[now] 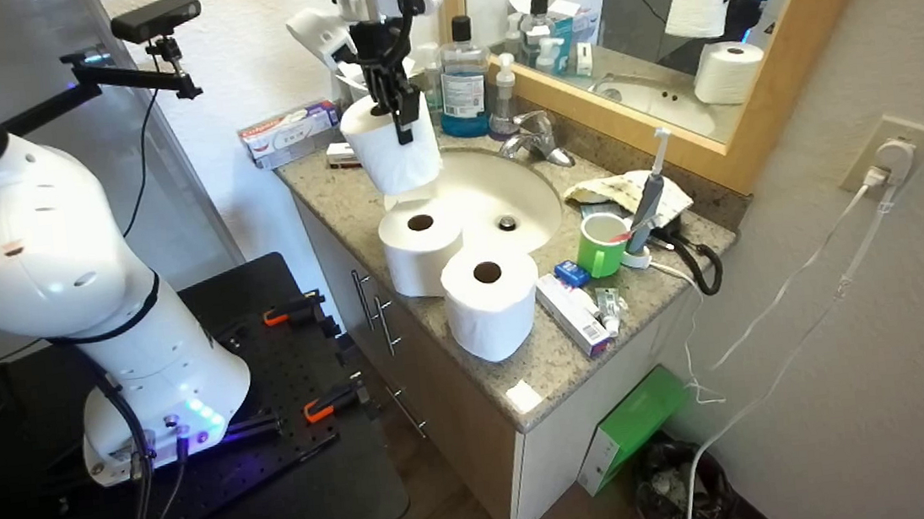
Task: Stack the tissue rolls together
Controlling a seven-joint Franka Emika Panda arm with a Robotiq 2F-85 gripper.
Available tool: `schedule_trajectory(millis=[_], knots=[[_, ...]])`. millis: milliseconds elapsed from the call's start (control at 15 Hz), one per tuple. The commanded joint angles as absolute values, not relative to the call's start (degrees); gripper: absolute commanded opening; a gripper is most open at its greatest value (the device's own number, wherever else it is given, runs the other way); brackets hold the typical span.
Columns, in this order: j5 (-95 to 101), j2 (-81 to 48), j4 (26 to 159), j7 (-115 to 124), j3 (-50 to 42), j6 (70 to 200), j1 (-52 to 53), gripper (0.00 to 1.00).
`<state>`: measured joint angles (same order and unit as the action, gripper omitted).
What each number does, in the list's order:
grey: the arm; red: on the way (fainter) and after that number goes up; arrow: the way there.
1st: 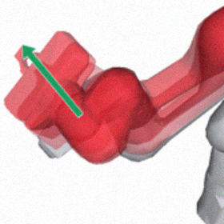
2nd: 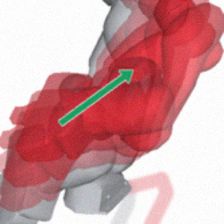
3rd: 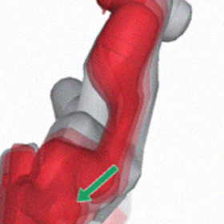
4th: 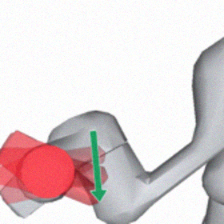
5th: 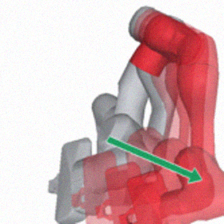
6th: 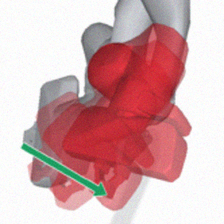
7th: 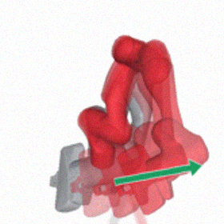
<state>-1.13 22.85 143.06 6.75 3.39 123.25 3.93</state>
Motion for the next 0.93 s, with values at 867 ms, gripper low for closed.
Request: schedule_trajectory(millis=[867], knots=[[-2.79, 29.82, 150.86, 3.67, -3.84, 123.26, -2.38, 0.14]])
